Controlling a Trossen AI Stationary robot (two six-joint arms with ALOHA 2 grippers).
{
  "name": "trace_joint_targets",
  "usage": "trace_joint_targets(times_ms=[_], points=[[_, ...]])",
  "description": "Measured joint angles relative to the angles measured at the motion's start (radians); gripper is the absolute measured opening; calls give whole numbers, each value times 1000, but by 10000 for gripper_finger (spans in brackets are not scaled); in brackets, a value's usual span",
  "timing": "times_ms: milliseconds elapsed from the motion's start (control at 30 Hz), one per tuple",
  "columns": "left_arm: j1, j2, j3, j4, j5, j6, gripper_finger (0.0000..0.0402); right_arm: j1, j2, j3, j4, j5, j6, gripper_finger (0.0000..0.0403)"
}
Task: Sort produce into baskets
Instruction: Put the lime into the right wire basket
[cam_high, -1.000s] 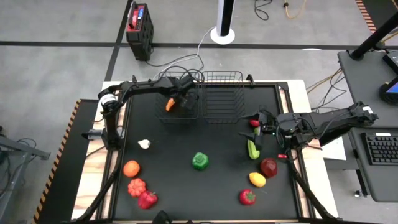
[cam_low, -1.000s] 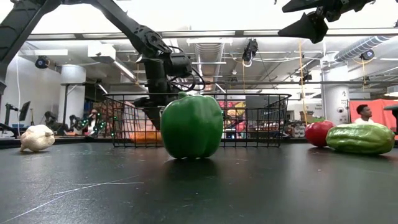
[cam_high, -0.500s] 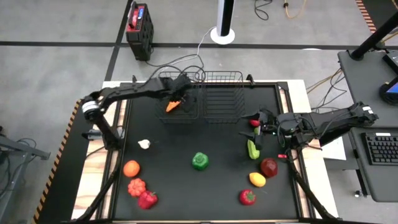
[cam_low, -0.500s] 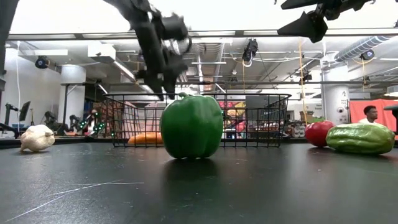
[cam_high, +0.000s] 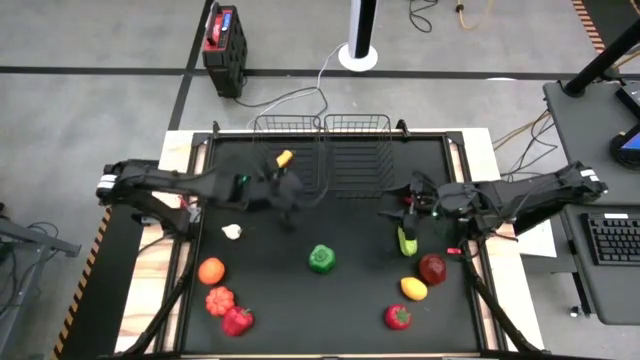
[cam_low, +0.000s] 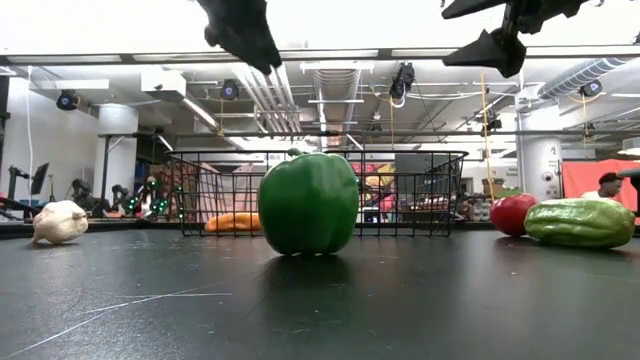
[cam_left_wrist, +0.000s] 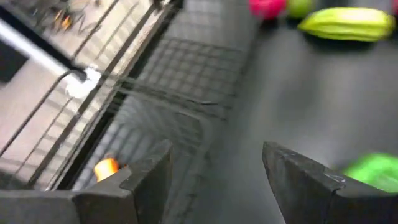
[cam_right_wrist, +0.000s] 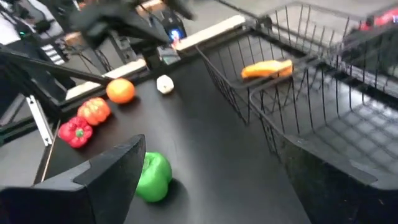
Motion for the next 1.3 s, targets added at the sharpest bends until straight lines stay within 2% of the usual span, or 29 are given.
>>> trace_joint_targets(times_ms=[167,367,567,700,833,1067,1300], points=[[-145,-61,-97,40,-6,-26,229,0,108,96,-130,0,109,359],[-258,-138,-223,83,-16,-136,229,0,230,248,-370,-3,240,359],[-307,-212,-333,129,-106,-235,223,0,339,443,-709,-11,407,359],[-311,-243,-369,146,-124,-274,218,0,402,557,-955,-13,498,359],[-311,-255,-379,150,-125,-294,214,0,429,612,-1161,-29,573,359],[-311,-255,-379,158,-125,-295,214,2,411,600,-1271,-124,653,359],[-314,-248,-379,162,-124,-378,214,0,403,579,-1284,-151,679,359]])
